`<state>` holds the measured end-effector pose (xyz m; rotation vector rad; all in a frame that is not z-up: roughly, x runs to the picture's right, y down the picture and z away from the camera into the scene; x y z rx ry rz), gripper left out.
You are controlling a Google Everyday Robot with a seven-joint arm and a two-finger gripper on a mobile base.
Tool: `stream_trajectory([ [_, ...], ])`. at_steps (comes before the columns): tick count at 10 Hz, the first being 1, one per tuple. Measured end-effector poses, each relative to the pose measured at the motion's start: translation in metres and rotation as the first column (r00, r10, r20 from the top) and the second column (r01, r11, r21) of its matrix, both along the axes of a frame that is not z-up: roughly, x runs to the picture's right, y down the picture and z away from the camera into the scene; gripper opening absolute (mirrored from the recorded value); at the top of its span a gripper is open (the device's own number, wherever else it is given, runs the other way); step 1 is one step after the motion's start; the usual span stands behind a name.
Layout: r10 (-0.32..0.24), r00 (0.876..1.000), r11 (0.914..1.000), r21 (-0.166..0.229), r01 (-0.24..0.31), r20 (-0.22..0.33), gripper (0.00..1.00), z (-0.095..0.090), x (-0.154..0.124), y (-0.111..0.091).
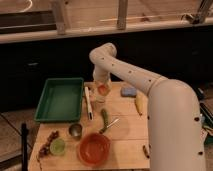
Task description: Place apple in paper cup
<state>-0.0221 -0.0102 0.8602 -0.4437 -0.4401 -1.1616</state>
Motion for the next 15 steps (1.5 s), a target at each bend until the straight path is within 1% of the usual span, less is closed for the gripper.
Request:
stream_trajectory([
  [4,-0.008,1.000,0.9999,-0.015,0.008,0.003,0.00,0.0062,-0.0019,0.0031],
  [11,-0.012,1.000,0.9996,-0.026,0.012,0.012,0.00,0.0083,-0.0066,0.0075],
  [12,-0.009,1.000,0.9996,-0.028,0.009,0.014,0.03,0.0087,-0.0068,0.0077],
  [13,-0.006,1.000,0.9995,-0.031,0.007,0.014,0.11,0.0086,-0.0065,0.0078],
  [14,-0.004,1.000,0.9994,-0.035,0.004,0.014,0.23,0.0078,-0.0057,0.0082],
  [15,-0.003,1.000,0.9993,-0.038,0.003,0.015,0.33,0.0075,-0.0060,0.0089],
])
